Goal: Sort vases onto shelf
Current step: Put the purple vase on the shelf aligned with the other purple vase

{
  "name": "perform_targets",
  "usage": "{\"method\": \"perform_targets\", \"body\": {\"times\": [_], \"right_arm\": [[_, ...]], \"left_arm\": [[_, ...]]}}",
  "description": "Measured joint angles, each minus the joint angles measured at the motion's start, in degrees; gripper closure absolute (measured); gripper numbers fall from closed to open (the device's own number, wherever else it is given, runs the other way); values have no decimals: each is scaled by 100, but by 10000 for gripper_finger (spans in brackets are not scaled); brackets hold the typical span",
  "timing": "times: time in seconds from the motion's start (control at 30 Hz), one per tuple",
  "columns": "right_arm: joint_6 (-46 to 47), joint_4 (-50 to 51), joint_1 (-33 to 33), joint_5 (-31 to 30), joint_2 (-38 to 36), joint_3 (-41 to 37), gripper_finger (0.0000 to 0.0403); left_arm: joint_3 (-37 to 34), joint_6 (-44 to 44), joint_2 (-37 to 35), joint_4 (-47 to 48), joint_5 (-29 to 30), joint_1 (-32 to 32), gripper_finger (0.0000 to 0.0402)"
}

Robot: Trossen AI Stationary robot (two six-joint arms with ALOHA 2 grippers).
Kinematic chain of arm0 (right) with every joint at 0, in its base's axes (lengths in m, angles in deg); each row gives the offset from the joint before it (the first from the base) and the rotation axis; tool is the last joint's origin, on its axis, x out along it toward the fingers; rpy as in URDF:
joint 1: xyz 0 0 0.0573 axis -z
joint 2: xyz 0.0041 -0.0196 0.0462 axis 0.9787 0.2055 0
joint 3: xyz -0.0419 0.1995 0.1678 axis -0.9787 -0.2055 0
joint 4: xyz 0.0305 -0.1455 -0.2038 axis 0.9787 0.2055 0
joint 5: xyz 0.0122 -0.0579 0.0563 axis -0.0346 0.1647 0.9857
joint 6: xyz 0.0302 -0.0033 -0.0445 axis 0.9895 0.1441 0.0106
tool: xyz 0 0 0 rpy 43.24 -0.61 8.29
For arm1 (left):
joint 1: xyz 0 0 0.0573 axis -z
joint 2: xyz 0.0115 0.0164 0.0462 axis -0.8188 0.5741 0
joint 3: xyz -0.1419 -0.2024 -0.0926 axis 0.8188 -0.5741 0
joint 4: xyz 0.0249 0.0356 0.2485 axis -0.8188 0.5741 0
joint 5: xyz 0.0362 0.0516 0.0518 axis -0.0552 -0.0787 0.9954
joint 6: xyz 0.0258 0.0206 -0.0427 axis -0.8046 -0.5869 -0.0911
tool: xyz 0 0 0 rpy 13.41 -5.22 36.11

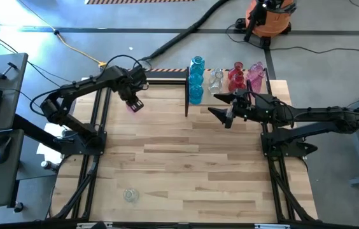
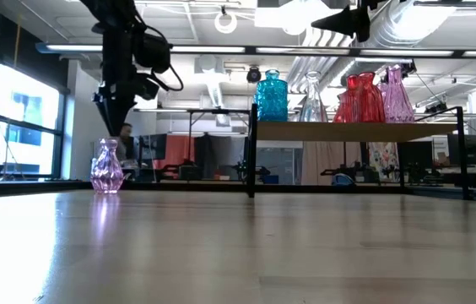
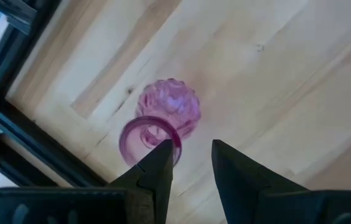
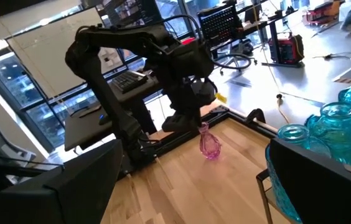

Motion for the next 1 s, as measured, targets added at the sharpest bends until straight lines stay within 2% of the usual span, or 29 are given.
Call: {"method": "perform_targets", "body": {"times": [0.33,0.6,0.73,0.87,1.0], "right_arm": [[184,-2,0,1,0,0,5],[223,-2,0,1,0,0,5],[218,-2,0,-2,0,0,5],[210,-4,0,-2,0,0,5],[210,-4,0,-2,0,0,5]], "left_arm": [[-20,-212,-7,-23,137,-88,298],[-609,-187,-7,-232,328,-223,298],[-674,-174,-5,-410,367,-226,299],[-674,-171,-5,-423,402,-216,320],[-674,-215,-5,-415,402,-214,363]]}}
